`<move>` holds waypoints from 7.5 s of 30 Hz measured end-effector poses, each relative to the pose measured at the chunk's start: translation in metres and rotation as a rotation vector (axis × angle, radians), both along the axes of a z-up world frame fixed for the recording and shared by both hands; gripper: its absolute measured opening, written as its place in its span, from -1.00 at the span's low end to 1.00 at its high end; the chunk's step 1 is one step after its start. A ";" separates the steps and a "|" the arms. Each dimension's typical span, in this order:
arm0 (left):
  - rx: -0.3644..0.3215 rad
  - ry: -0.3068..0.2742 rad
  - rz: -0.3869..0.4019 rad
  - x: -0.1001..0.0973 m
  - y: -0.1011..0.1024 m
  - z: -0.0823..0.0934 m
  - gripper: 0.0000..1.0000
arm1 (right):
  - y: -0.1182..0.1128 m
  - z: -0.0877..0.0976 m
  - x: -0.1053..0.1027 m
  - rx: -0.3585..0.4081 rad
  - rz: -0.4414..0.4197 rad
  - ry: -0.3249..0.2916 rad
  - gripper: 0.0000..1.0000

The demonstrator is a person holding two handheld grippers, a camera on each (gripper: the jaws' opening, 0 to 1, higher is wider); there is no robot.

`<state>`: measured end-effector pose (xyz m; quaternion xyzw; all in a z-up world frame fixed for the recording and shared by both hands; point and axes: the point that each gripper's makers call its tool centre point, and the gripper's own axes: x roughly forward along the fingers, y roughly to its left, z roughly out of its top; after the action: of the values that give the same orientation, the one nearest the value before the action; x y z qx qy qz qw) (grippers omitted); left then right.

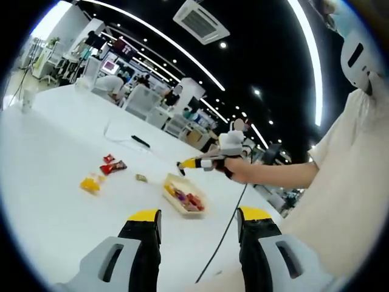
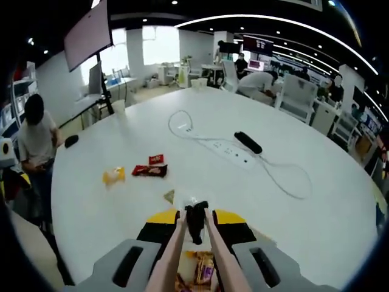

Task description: Place the target food into the container with the food tongs after gripping and lifting it, then release it inside without dropping or visibly crushing the food.

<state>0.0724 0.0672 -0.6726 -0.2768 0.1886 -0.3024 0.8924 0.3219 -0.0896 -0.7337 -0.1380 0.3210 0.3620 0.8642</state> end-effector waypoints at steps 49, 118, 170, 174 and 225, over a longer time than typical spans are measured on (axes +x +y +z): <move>-0.007 -0.015 -0.072 -0.009 -0.023 0.000 -0.02 | -0.048 0.004 -0.025 0.005 -0.092 0.021 -0.56; -0.032 -0.015 0.009 0.008 -0.004 -0.006 -0.03 | 0.031 -0.023 0.006 -0.031 0.084 0.083 -0.43; -0.036 0.010 0.074 0.030 0.030 -0.013 -0.03 | 0.084 -0.057 0.025 -0.080 0.174 0.155 -0.43; -0.046 0.017 0.086 0.029 0.031 -0.016 -0.03 | 0.087 -0.061 0.023 -0.091 0.182 0.160 -0.43; -0.074 0.081 0.129 0.024 0.041 -0.033 -0.03 | 0.081 -0.106 0.026 0.034 -0.089 0.396 -0.44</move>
<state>0.0966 0.1077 -0.7055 -0.3329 0.1951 -0.2398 0.8908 0.3481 -0.0089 -0.8399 -0.0350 0.4844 0.3488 0.8016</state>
